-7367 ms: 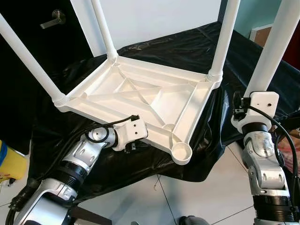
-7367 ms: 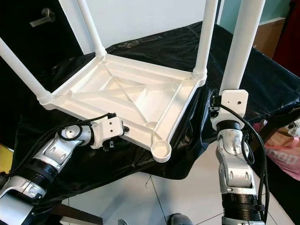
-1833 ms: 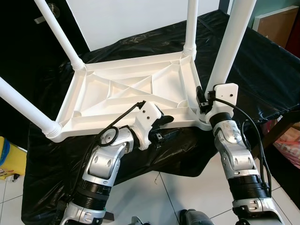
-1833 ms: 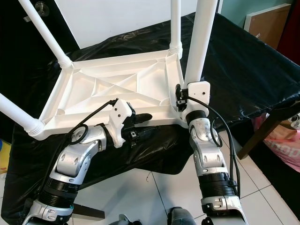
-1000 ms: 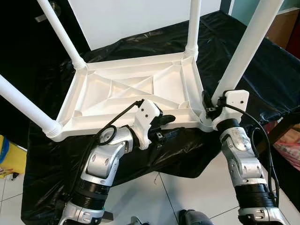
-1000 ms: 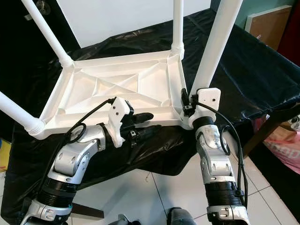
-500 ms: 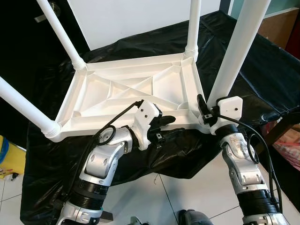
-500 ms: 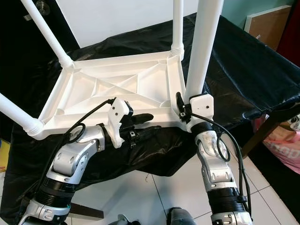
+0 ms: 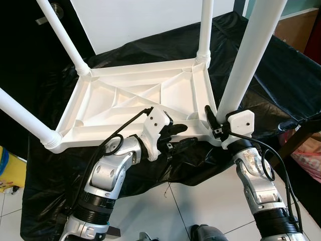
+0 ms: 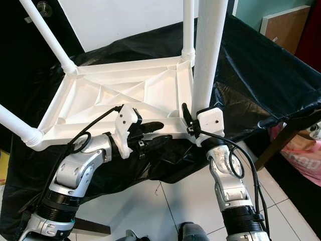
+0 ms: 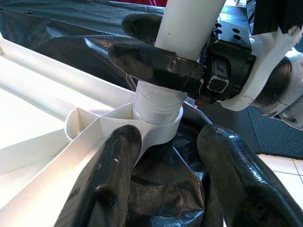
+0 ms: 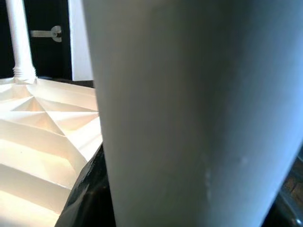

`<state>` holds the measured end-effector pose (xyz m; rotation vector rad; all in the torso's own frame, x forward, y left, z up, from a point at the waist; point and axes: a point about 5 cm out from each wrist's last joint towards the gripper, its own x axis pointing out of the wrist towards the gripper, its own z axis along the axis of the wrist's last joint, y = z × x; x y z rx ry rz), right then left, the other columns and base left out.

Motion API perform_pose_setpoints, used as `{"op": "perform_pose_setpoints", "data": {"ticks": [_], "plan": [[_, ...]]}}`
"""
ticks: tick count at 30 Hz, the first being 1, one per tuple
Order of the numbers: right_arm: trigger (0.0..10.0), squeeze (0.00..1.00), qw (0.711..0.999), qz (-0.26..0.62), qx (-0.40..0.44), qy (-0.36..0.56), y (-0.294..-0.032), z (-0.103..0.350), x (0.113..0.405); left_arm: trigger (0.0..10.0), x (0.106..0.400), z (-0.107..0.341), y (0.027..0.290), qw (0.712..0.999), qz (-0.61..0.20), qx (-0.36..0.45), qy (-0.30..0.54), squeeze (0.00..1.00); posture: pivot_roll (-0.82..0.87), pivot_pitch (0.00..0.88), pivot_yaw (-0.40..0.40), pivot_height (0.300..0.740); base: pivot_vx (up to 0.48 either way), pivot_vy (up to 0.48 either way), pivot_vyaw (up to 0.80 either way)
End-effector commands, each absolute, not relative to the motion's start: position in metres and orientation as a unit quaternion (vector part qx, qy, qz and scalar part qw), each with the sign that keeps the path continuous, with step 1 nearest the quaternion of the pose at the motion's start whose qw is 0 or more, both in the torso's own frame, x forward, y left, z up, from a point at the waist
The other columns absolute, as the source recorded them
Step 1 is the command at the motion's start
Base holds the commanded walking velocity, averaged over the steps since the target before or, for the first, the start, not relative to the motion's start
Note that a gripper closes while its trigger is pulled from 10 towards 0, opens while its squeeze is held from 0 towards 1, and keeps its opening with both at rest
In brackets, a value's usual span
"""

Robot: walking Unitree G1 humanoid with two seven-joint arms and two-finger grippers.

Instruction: Building children table

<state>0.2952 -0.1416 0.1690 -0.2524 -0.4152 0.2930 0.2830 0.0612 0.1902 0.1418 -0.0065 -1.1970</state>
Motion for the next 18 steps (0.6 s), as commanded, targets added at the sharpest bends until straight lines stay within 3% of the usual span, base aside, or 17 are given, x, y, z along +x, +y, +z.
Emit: {"op": "perform_pose_setpoints", "data": {"ticks": [1, 18], "plan": [[10.0, 0.0, 0.962, 0.185, -0.13, -0.155, -0.129, 0.145, 0.291, 10.0, 0.284, 0.192, 0.062, 0.831, -0.552, 0.068, -0.002, 0.0, -0.22, 0.112, 0.096, 0.74, 0.0, 0.0, 0.0], [10.0, 0.0, 0.975, 0.143, -0.107, -0.135, -0.145, 0.131, 0.29, 10.0, 0.285, 0.194, 0.063, 0.828, -0.555, 0.076, -0.004, 0.0, -0.22, 0.095, 0.105, 0.74, 0.0, 0.0, 0.0]]}}
